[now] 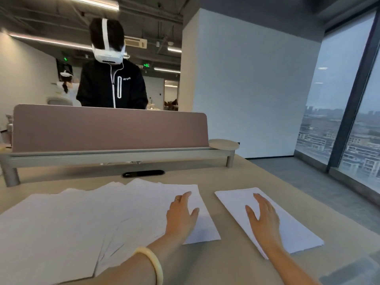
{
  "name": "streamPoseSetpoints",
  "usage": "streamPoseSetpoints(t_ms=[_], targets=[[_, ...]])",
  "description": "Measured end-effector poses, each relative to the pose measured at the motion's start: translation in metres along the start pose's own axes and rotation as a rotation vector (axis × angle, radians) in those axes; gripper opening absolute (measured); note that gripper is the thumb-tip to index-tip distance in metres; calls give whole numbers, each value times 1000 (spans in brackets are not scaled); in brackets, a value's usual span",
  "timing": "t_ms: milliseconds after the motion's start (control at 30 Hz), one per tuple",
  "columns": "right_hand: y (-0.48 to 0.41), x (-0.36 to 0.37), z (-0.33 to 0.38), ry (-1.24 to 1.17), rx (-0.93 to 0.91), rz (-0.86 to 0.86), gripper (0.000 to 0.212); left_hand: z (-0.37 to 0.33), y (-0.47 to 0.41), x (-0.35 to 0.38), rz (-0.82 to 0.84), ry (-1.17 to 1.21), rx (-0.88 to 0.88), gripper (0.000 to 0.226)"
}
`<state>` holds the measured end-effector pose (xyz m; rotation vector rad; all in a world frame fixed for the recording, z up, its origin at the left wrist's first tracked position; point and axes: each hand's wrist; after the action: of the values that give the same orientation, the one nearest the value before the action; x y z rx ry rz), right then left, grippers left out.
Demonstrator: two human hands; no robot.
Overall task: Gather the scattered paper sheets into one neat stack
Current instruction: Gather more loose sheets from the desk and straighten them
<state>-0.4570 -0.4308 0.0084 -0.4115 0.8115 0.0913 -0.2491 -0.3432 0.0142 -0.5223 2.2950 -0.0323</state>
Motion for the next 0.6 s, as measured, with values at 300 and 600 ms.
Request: streamPoseSetpoints(t_ms=[300, 600], targets=[[40, 79, 143, -135, -218, 275, 46, 86, 57, -115, -157, -86, -113, 53], [96, 181, 244, -48, -277, 679, 62, 212, 157, -232, -211, -280, -528, 64]])
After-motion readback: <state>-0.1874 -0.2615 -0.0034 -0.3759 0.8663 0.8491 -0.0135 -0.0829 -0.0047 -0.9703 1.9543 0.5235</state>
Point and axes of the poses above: each hand's wrist, its own y-axis away from the middle knuckle, its own x-axis out of the palm, z = x × y, and after that the axes turned 11 degrees about z, right-handed
